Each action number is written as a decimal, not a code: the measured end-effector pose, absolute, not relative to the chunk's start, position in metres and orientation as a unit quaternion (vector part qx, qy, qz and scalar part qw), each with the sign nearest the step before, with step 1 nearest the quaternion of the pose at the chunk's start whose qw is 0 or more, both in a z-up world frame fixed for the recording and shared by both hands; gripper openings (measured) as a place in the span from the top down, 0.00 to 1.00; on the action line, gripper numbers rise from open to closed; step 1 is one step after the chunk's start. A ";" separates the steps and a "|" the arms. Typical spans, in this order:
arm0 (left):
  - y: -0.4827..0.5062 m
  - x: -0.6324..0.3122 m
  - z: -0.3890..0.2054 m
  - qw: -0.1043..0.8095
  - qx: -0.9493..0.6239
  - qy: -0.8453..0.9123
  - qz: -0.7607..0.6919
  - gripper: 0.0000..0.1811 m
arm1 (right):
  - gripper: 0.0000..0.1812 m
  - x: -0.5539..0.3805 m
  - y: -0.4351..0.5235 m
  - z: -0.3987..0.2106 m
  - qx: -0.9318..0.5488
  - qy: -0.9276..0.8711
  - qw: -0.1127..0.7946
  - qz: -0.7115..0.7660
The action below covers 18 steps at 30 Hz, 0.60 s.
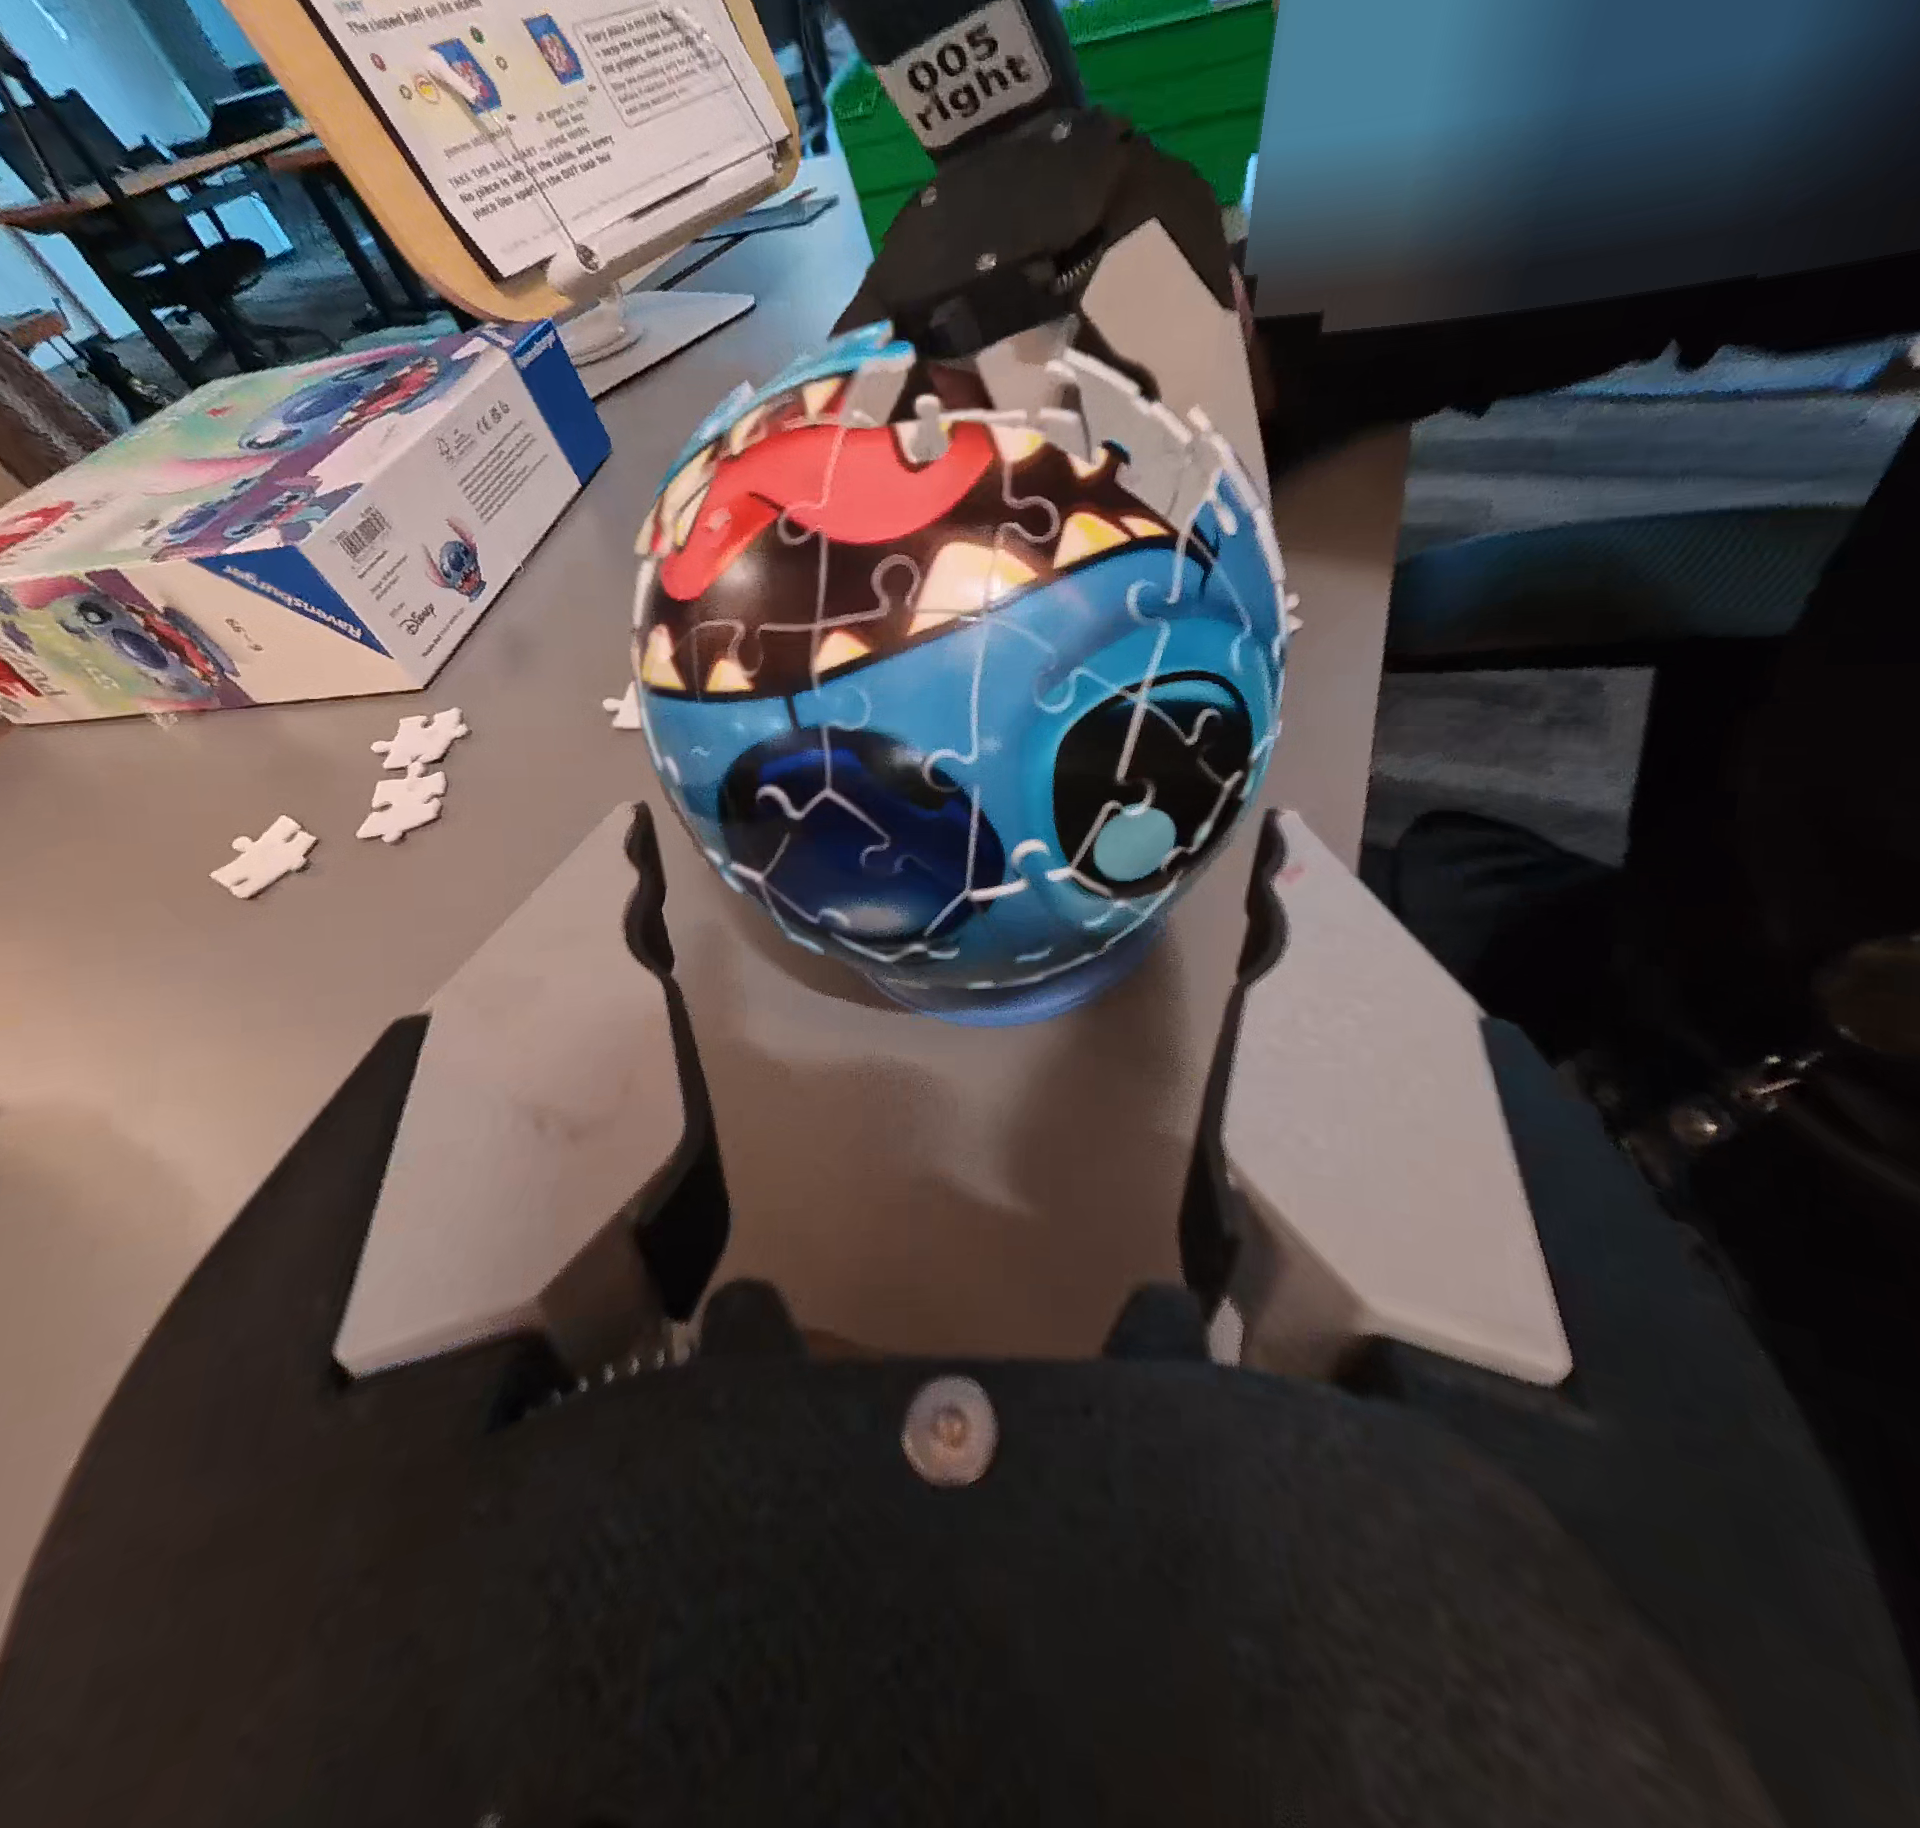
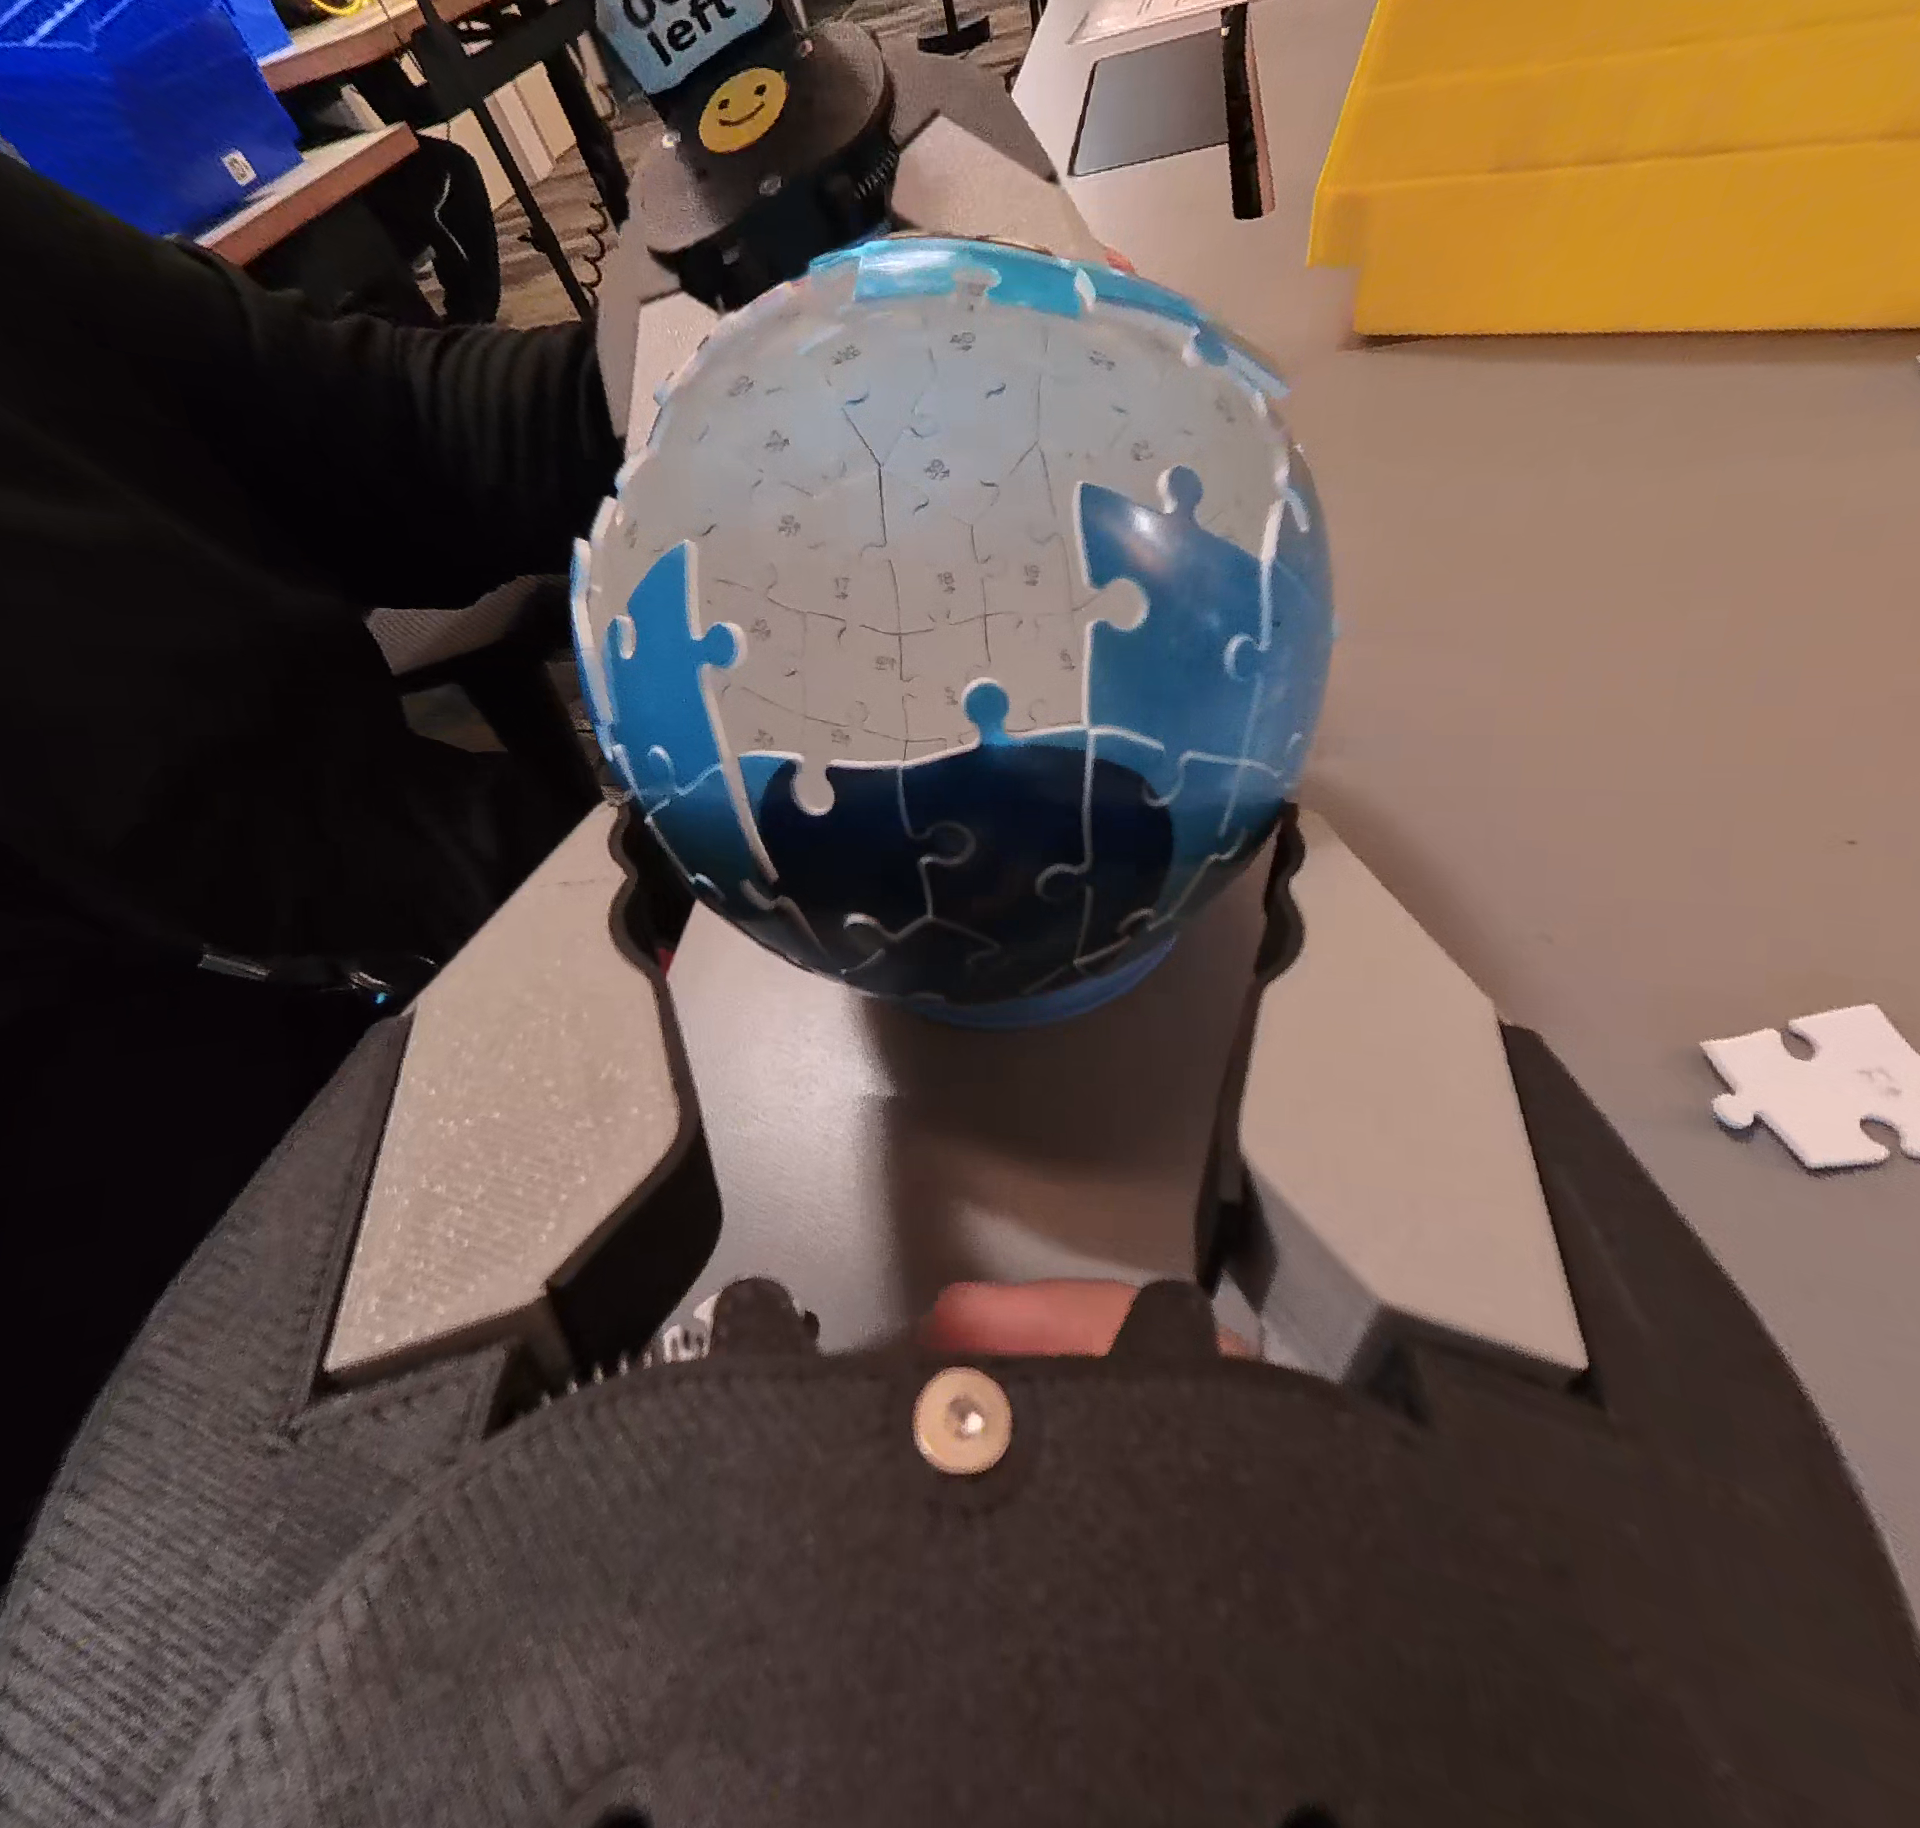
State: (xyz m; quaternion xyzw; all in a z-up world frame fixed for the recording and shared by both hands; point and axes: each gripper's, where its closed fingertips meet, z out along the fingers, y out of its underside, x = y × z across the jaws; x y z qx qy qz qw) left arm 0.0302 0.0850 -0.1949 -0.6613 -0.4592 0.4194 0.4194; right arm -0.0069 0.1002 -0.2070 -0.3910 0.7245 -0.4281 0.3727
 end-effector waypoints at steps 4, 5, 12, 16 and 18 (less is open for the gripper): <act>0.084 0.024 -0.203 0.386 -0.680 -0.458 0.423 0.39 | 0.36 -0.011 0.098 -0.201 -0.420 0.702 0.316 -0.481; 0.084 0.024 -0.204 0.382 -0.683 -0.456 0.424 0.39 | 0.37 -0.011 0.099 -0.201 -0.430 0.696 0.300 -0.491; 0.084 0.019 -0.208 0.379 -0.685 -0.466 0.413 0.37 | 0.36 -0.009 0.096 -0.204 -0.432 0.702 0.281 -0.491; 0.082 0.019 -0.209 0.432 -0.660 -0.510 0.344 0.36 | 0.37 -0.008 0.094 -0.202 -0.387 0.722 0.348 -0.456; 0.082 0.020 -0.208 0.459 -0.647 -0.522 0.314 0.36 | 0.37 -0.008 0.094 -0.204 -0.373 0.731 0.367 -0.438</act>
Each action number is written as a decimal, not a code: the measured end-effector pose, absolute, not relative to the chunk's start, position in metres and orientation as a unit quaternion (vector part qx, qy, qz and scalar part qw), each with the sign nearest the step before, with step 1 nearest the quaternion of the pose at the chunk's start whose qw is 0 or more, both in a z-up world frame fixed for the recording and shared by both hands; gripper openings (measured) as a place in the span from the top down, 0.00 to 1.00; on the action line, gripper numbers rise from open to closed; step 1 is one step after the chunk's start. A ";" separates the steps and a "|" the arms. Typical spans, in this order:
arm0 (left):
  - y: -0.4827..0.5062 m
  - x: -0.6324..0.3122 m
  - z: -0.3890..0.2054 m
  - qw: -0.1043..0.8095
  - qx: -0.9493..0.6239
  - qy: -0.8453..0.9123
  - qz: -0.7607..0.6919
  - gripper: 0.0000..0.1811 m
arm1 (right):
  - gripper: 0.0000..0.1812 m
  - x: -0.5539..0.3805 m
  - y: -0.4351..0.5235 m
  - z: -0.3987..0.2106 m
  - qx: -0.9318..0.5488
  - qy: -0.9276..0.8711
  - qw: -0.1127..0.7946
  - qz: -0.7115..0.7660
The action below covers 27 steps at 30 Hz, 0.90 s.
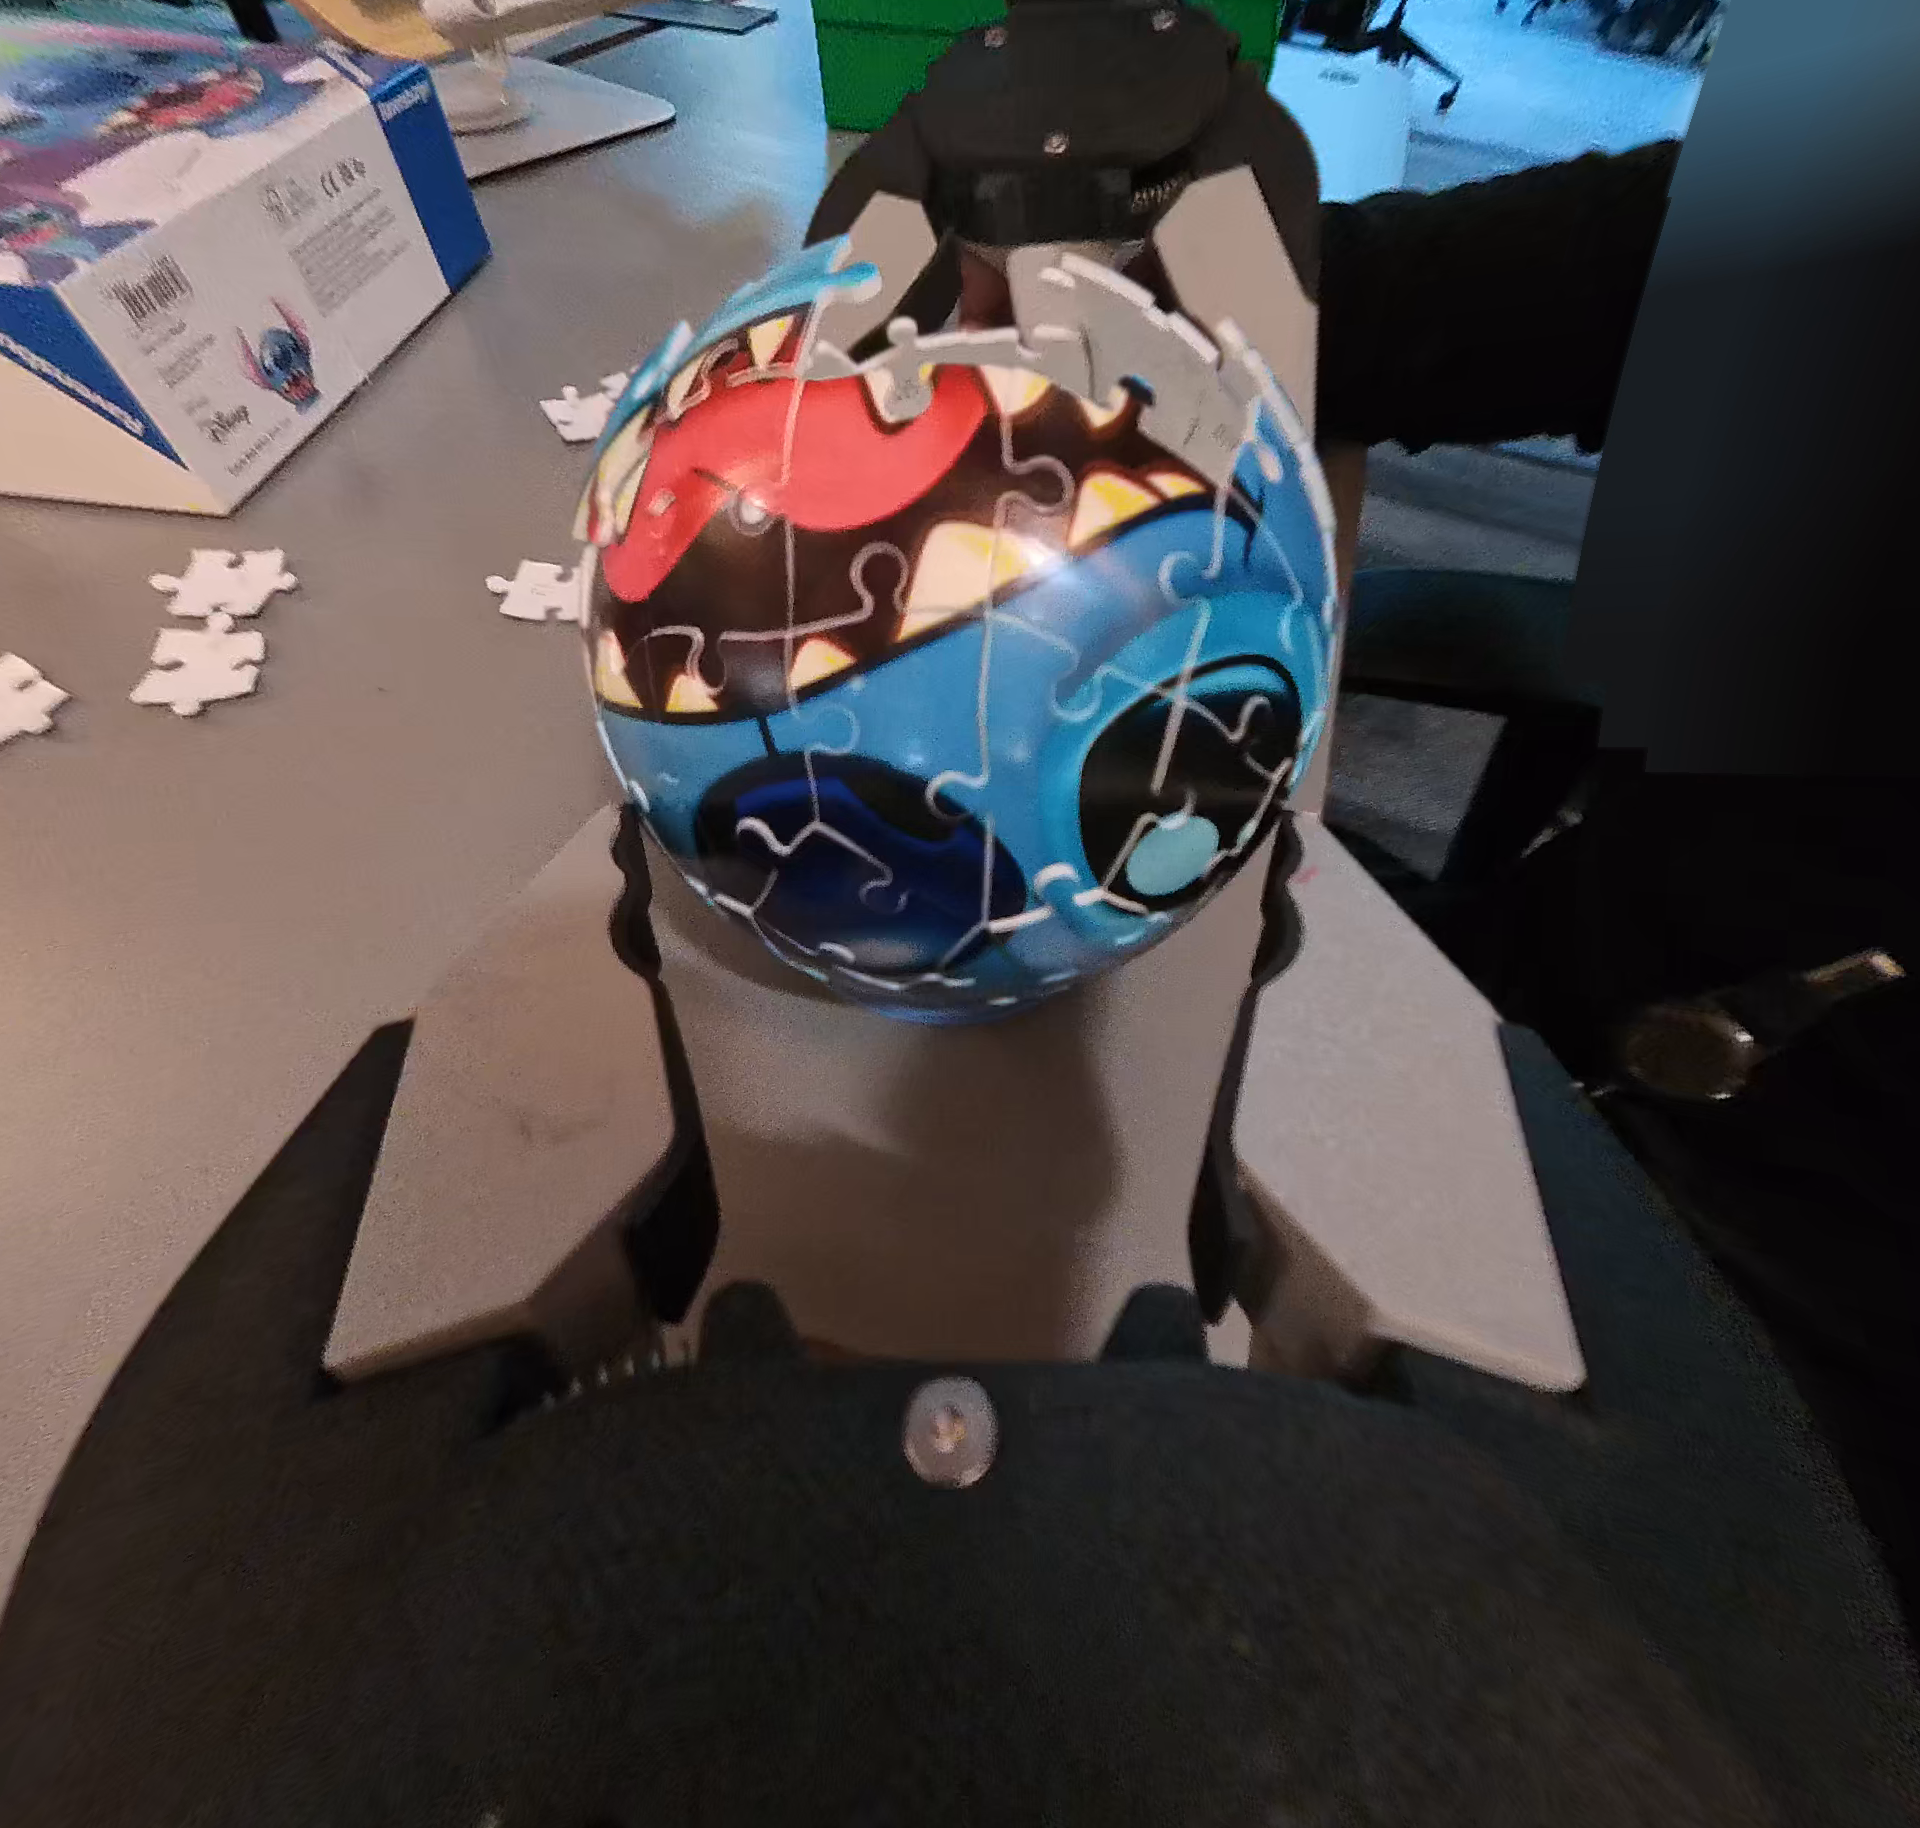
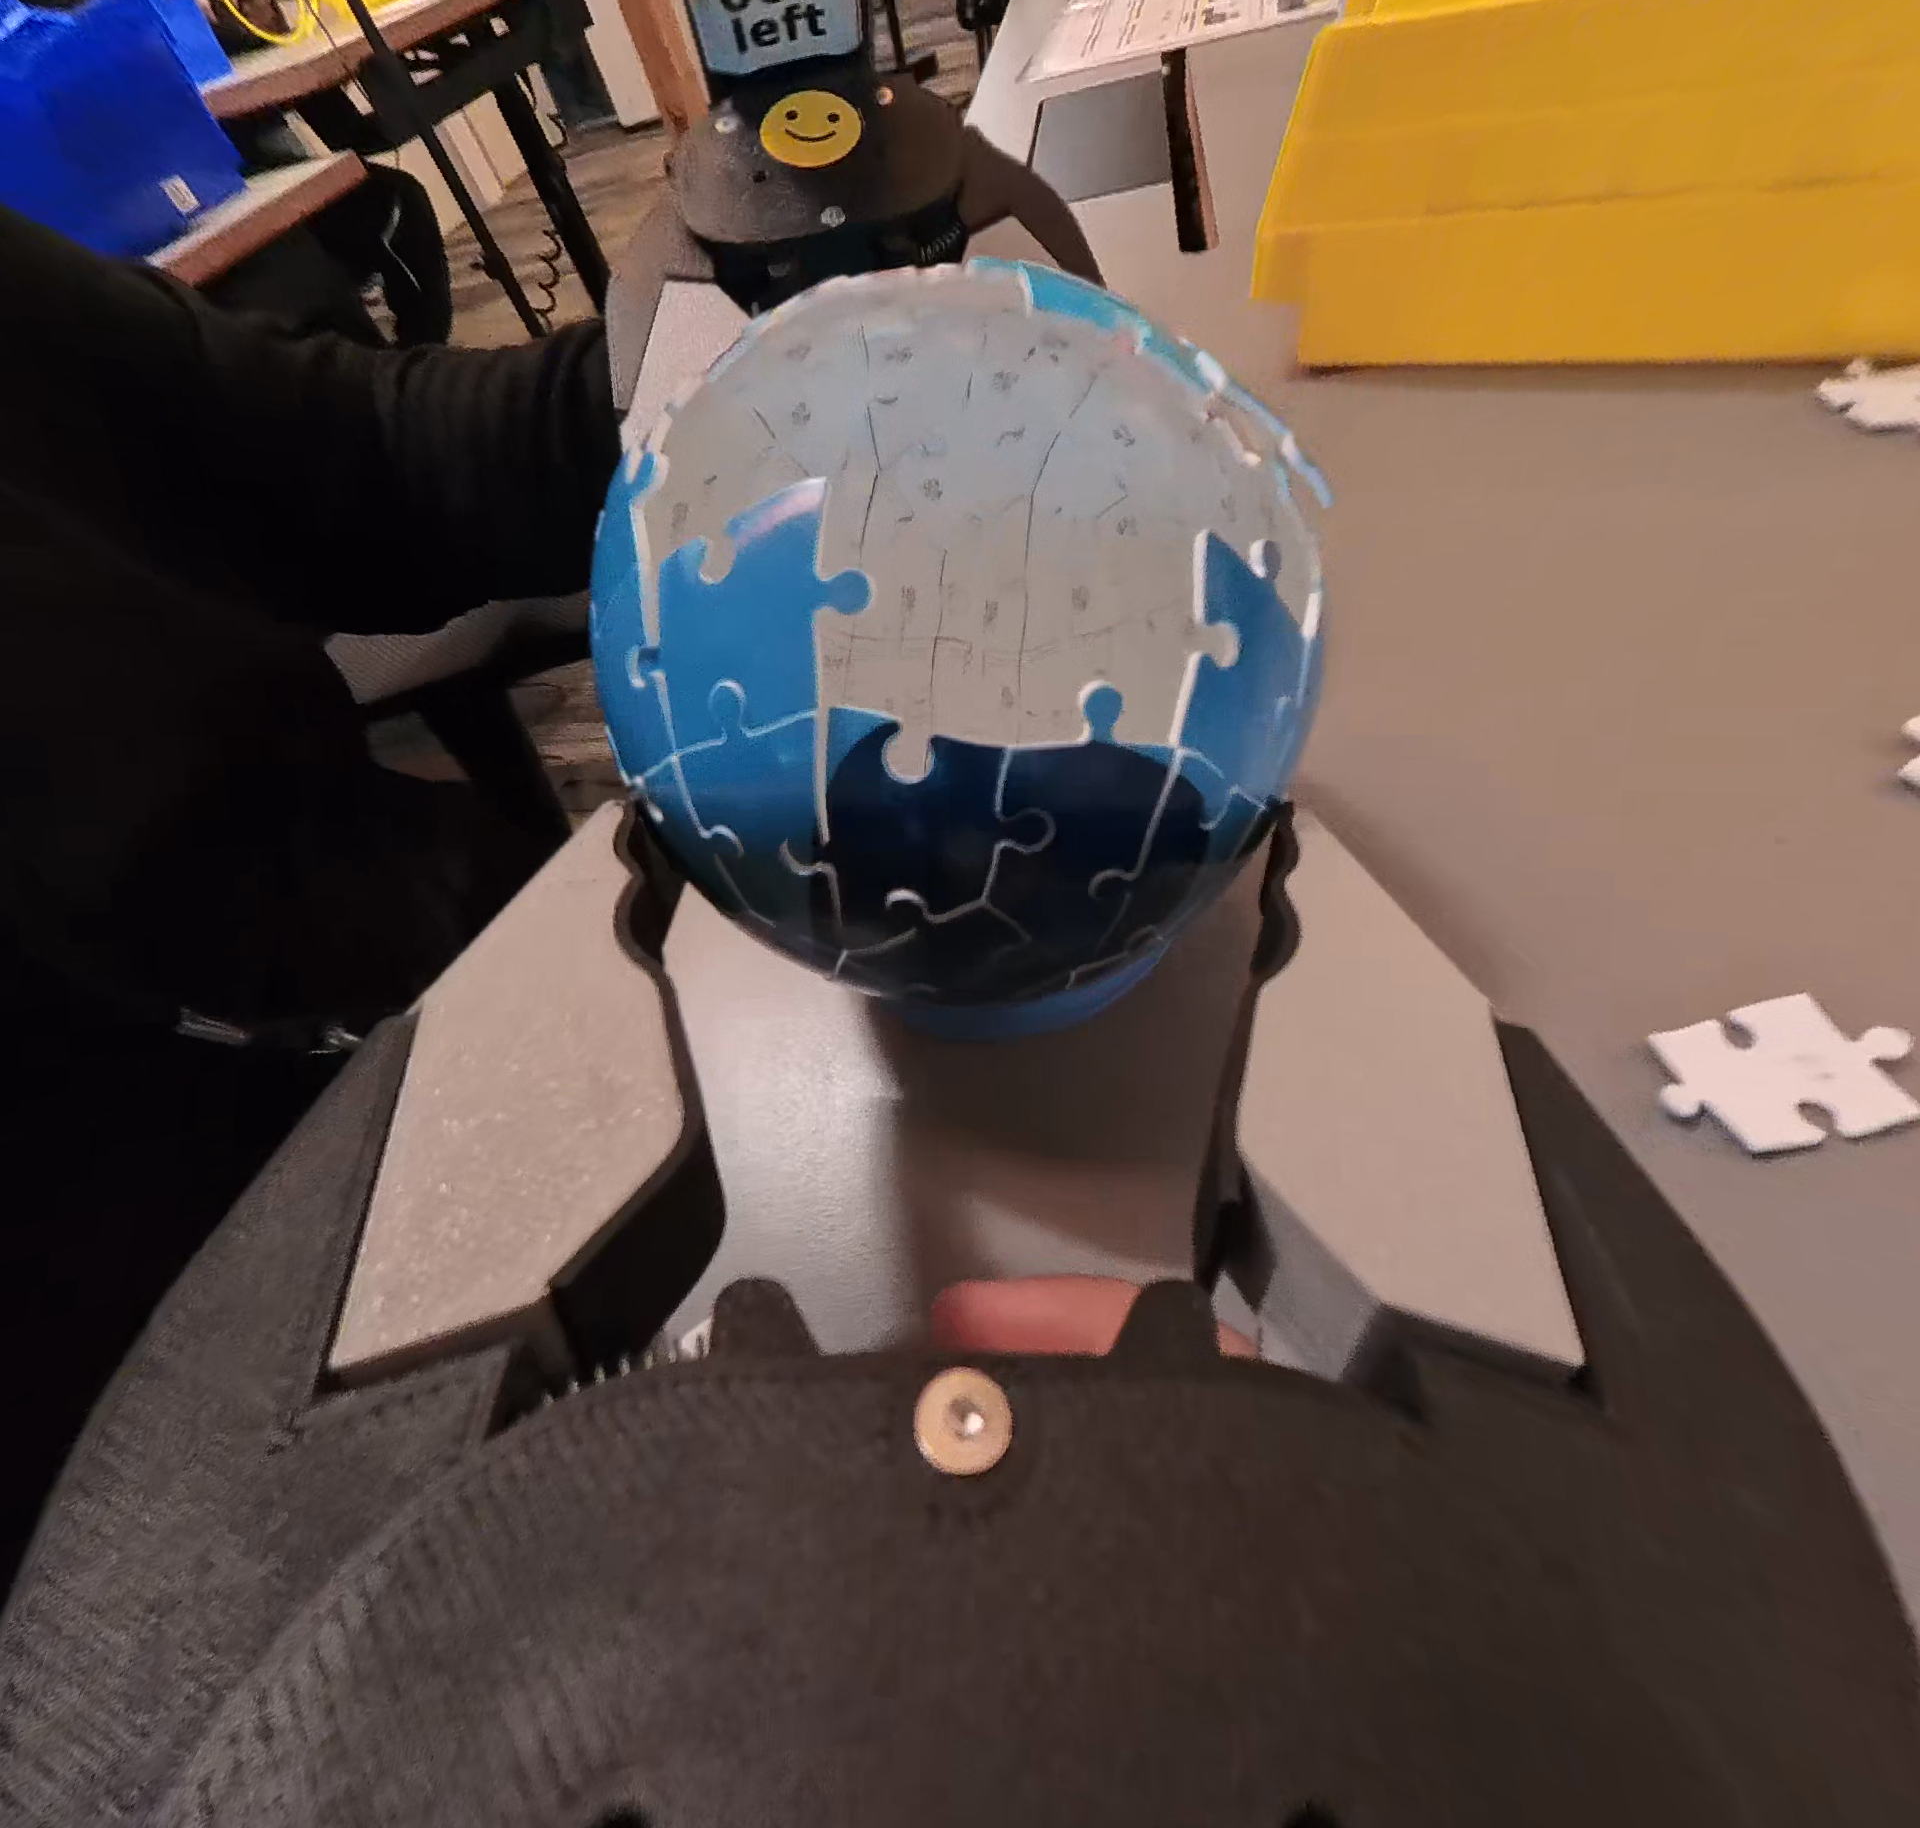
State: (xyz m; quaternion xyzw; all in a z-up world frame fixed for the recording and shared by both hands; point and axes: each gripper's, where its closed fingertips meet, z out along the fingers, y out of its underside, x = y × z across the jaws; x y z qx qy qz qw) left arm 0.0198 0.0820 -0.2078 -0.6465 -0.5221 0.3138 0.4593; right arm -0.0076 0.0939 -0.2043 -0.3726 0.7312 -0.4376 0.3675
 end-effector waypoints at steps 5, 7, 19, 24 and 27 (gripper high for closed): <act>0.081 0.021 -0.203 0.491 -0.625 -0.530 0.295 0.37 | 0.37 -0.008 0.095 -0.206 -0.363 0.736 0.390 -0.419; 0.080 0.023 -0.198 0.494 -0.619 -0.524 0.313 0.37 | 0.38 -0.008 0.098 -0.206 -0.369 0.734 0.390 -0.416; 0.081 0.036 -0.187 0.494 -0.601 -0.513 0.362 0.38 | 0.63 -0.068 0.062 -0.132 -0.343 0.710 0.319 -0.526; 0.081 0.032 -0.192 0.463 -0.608 -0.521 0.380 0.38 | 0.69 -0.057 0.044 -0.128 -0.428 0.729 0.220 -0.487; 0.084 0.030 -0.194 0.446 -0.614 -0.521 0.390 0.38 | 0.72 -0.042 0.046 -0.141 -0.482 0.725 0.216 -0.442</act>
